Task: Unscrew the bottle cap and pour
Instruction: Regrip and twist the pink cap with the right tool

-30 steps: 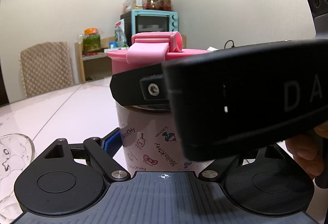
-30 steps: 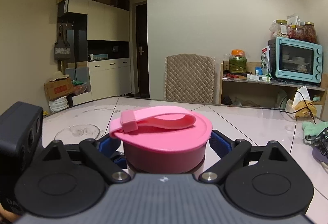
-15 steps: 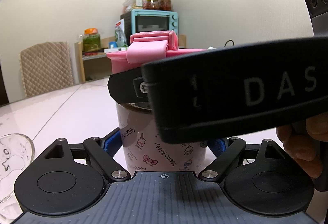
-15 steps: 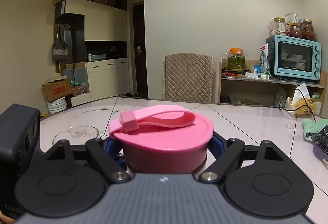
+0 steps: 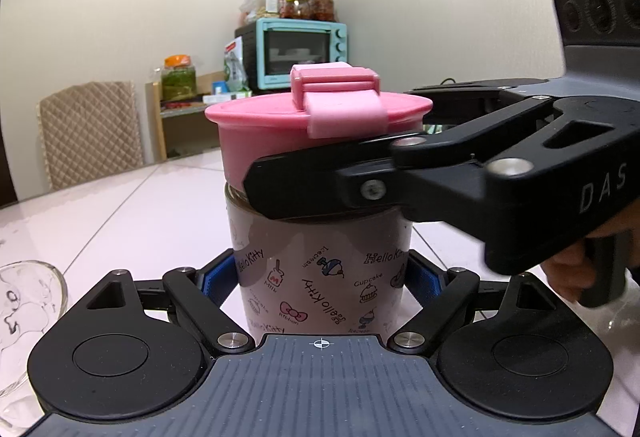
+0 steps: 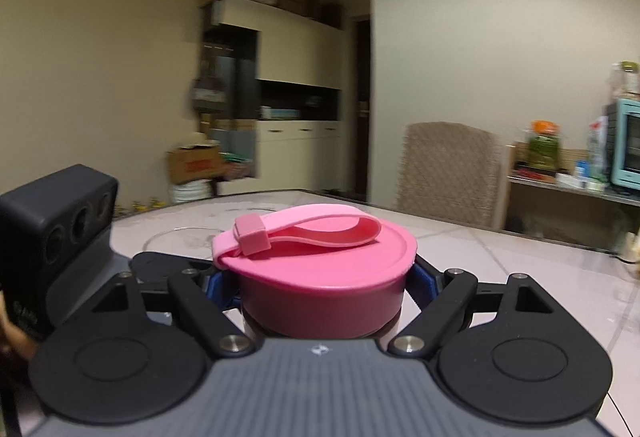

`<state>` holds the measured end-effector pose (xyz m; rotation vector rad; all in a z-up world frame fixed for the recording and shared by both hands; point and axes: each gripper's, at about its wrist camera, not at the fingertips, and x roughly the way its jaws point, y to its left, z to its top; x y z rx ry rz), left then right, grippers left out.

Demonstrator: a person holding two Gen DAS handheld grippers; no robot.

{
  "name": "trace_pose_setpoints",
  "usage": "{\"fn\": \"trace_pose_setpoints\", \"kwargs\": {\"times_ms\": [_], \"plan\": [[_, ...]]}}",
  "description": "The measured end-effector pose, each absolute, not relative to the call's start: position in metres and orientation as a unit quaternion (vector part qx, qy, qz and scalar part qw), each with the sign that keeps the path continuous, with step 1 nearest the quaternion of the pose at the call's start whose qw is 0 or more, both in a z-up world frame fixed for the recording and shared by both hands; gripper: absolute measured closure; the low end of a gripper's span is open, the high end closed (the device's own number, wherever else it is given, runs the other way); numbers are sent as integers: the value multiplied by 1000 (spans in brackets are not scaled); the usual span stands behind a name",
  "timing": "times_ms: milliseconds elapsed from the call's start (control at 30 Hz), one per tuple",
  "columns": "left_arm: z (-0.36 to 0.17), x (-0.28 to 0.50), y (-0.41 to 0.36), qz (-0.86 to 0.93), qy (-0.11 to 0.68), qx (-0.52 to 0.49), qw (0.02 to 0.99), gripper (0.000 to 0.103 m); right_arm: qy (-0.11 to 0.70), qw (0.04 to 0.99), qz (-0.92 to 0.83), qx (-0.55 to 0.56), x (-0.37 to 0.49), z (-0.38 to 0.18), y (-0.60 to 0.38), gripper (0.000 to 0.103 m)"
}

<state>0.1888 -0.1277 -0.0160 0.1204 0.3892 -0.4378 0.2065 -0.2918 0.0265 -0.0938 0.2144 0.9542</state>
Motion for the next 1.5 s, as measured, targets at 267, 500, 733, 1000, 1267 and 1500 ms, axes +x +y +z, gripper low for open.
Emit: {"fn": "trace_pose_setpoints", "kwargs": {"times_ms": [267, 500, 733, 1000, 1267, 1500], "plan": [[-14, 182, -128, -215, 191, 61, 956, 13, 102, 834, 539, -62, 228, 35, -307, 18], [-15, 177, -137, -217, 191, 60, 955, 13, 111, 855, 501, -73, 212, 41, -300, 11], [-16, 176, -132, -217, 192, 58, 955, 13, 120, 904, 405, -65, 186, 40, -292, 11], [-16, 177, -130, -217, 192, 59, 955, 13, 124, 937, 326, -31, 169, 35, -279, 9], [-16, 177, -131, -218, 192, 58, 955, 13, 130, 950, 282, -15, 174, 33, -266, 9], [-16, 177, -131, -218, 192, 59, 955, 13, 132, 953, 271, -14, 178, 35, -259, 17]]}}
